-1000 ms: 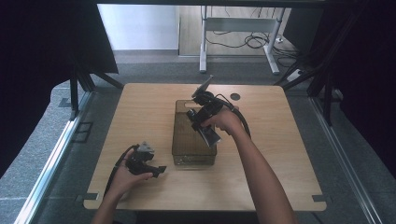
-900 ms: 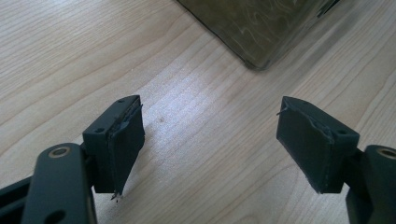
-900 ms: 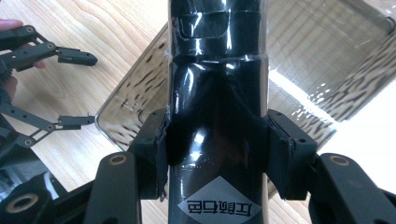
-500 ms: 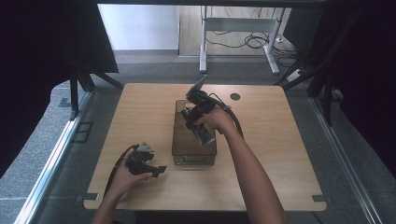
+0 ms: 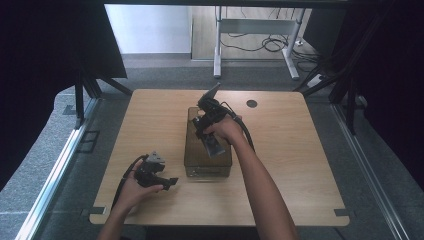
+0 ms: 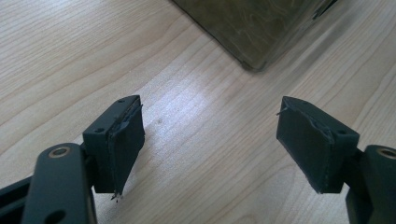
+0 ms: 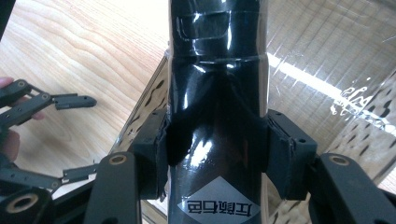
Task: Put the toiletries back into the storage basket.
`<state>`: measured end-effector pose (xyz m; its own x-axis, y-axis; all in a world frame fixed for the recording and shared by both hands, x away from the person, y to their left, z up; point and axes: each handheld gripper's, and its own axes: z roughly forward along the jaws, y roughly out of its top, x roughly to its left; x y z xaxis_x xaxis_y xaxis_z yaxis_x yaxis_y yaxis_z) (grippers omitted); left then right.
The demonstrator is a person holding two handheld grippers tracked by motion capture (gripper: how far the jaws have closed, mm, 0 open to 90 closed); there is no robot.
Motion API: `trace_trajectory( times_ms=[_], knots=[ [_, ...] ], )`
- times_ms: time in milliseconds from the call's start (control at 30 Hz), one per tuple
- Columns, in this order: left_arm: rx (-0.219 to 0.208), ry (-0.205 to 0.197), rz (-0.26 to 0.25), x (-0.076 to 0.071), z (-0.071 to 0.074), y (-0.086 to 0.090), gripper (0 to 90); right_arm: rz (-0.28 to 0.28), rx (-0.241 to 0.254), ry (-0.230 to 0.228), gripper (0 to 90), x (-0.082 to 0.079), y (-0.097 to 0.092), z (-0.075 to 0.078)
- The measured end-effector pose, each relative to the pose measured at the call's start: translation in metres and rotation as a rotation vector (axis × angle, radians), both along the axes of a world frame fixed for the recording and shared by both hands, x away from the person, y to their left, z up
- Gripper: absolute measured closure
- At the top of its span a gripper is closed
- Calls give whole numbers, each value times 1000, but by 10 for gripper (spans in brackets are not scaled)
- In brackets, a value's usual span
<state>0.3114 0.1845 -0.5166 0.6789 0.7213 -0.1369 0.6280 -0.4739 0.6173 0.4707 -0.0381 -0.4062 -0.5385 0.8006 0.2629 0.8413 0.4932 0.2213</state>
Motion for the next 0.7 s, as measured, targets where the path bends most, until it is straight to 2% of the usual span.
trace_trajectory(
  times_ms=[367,700],
  knots=[
    [6,2,-1,0,-1,-1,237,-31,23,27,466,3,7,-15],
    [1,5,0,0,-1,-2,237,-62,21,51,466,5,12,-28]
  ],
)
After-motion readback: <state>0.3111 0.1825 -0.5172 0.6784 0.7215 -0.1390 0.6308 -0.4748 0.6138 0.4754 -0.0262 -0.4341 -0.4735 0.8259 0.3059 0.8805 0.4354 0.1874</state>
